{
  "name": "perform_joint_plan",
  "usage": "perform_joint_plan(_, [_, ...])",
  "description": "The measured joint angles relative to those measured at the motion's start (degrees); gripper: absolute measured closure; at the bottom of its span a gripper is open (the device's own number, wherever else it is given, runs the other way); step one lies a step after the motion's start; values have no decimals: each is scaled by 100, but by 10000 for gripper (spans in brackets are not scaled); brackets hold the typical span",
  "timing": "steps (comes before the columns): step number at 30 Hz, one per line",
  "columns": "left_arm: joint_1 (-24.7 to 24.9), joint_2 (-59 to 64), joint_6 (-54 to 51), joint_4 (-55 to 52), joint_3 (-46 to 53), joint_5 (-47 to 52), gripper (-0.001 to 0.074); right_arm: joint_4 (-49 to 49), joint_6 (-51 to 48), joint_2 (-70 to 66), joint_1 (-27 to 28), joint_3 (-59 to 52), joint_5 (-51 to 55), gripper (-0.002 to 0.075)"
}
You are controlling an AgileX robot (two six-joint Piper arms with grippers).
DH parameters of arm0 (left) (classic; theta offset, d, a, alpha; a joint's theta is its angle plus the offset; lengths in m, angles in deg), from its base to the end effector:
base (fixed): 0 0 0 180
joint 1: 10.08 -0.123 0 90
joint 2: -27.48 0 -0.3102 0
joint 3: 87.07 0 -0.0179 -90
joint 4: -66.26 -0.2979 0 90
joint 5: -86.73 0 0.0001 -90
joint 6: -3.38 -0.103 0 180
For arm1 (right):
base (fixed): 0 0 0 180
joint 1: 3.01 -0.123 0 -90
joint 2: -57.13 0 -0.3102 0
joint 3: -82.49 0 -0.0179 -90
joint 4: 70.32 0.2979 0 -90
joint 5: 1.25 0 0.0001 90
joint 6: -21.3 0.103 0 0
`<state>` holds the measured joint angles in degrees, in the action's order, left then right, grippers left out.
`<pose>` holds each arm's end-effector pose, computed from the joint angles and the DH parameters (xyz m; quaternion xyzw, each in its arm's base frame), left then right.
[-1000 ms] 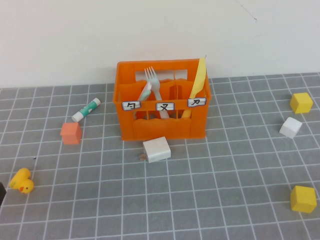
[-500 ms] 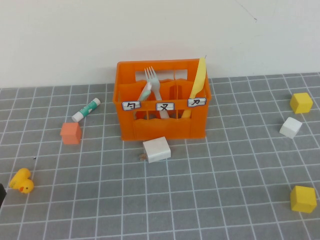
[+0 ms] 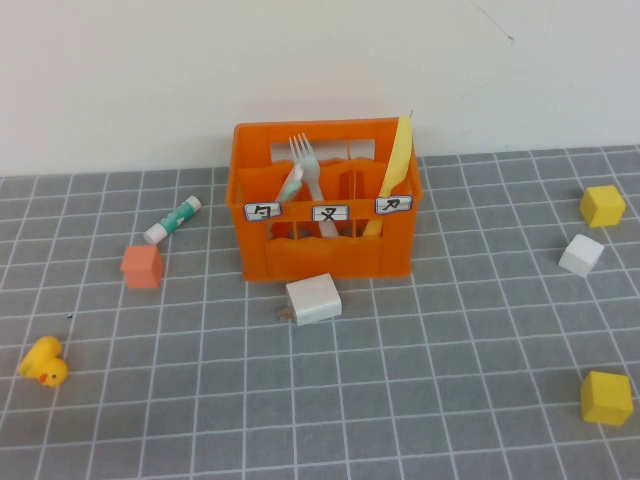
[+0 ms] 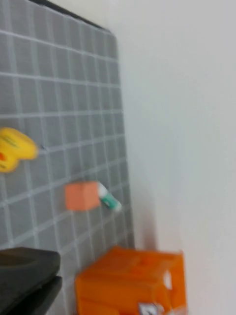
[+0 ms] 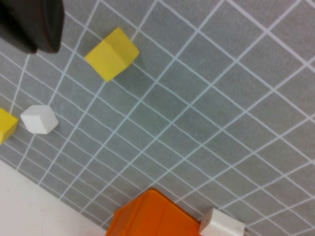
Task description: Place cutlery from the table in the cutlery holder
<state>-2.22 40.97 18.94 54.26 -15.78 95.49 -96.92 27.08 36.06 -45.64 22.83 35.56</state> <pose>0.0957 -0.0099 0.2342 0.0156 0.7273 -0.0576 0.6837 0.0863 0.0419 0.2589 -0.3446 0.7623 0.0123 0.5477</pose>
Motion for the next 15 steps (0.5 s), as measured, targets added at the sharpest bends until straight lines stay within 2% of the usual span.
perform_joint_plan(5, [-344,-639,0,261,751,77,736,0,0,0,0,0,0,727])
perform_joint_plan(9, [-393,-691,-30,742,790,912,736,-9,0,0,0,0,16,727])
perform_joint_plan(15, [-393,-703,-479,812,790,1006,736,-9,0,0,0,0,16,727])
